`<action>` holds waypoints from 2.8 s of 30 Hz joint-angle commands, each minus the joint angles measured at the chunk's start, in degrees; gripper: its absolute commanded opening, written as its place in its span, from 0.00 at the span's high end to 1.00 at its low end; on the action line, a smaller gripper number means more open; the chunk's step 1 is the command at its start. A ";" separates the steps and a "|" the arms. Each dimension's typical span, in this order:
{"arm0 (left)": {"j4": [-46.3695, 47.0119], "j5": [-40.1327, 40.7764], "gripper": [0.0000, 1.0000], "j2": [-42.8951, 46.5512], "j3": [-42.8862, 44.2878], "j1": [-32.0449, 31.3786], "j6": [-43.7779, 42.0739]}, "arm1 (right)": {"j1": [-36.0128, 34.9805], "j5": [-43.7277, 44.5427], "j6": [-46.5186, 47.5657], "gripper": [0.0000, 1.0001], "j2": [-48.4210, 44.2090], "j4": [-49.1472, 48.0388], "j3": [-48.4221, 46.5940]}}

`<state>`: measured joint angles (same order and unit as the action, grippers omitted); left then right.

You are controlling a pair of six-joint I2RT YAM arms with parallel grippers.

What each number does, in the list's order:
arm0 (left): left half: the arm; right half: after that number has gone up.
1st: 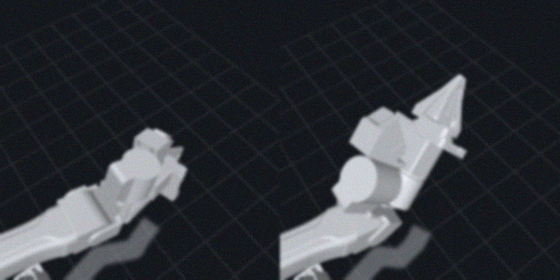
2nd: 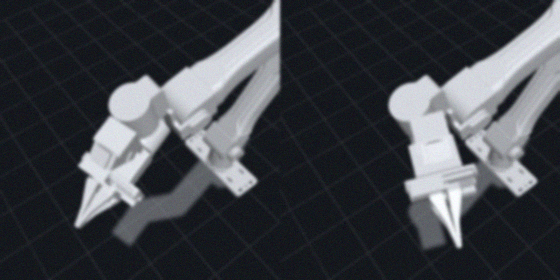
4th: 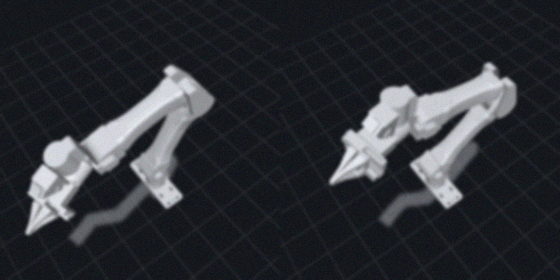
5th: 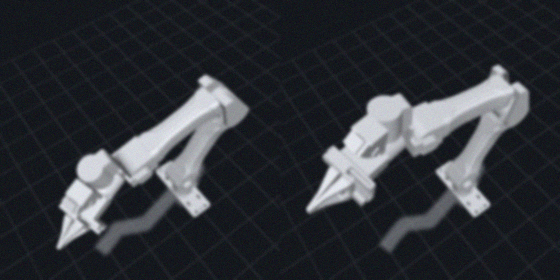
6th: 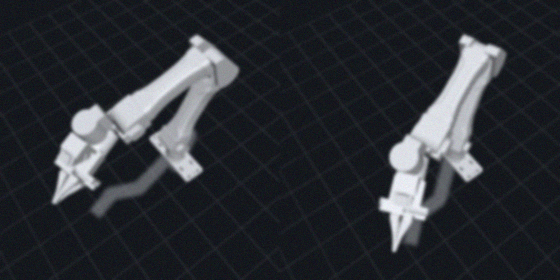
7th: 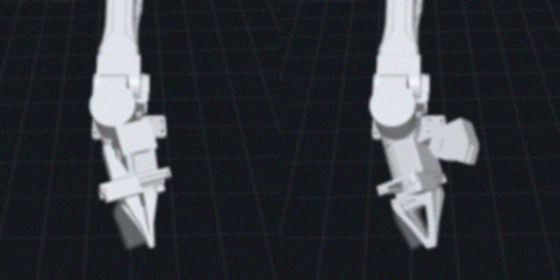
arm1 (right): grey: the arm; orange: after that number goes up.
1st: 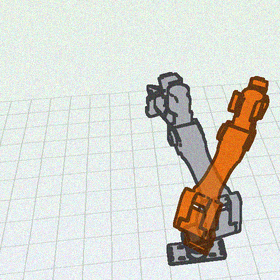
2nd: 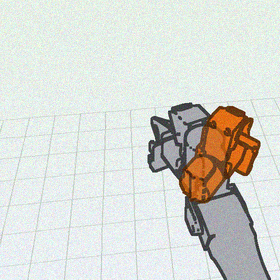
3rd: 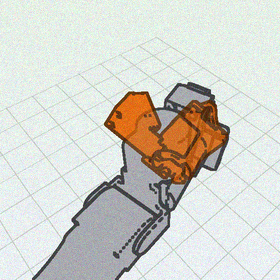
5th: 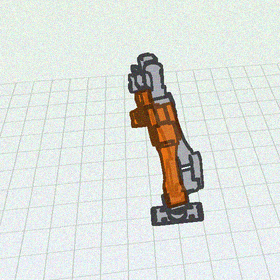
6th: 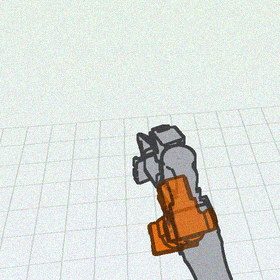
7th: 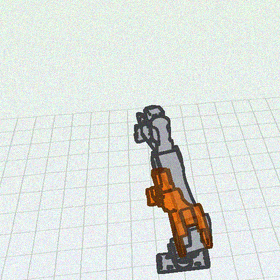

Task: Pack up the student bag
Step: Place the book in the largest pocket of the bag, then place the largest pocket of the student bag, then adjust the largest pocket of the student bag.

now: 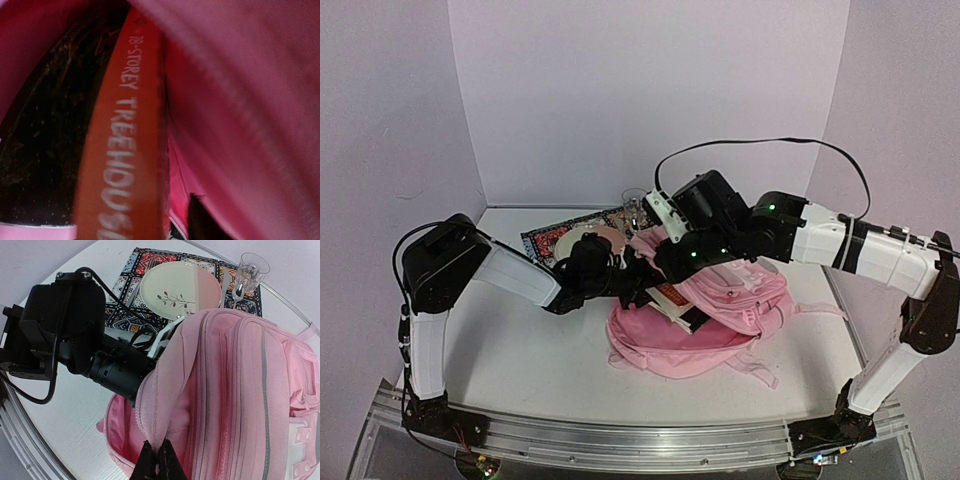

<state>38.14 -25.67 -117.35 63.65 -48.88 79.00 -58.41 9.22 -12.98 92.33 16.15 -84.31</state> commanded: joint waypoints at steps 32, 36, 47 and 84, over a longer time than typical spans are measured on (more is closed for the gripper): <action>-41.48 35.29 0.21 40.21 -20.32 -6.40 -20.19 | -1.23 -8.77 -1.98 1.00 7.77 -8.77 -1.68; -43.45 35.73 0.22 44.10 -23.74 -6.37 -18.49 | -2.77 -11.47 -1.78 1.00 10.89 -8.78 -3.62; -43.61 36.26 0.24 50.94 -26.81 -8.32 -20.07 | -5.66 -15.87 -3.11 0.90 20.72 -8.38 -13.94; -54.20 48.02 0.16 31.22 -6.43 -23.89 -17.43 | 14.52 -14.27 -18.80 0.33 -25.64 2.52 44.91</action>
<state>-14.14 22.59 -91.10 56.94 -76.74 59.53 -43.64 -0.92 -26.45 68.92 19.51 -43.41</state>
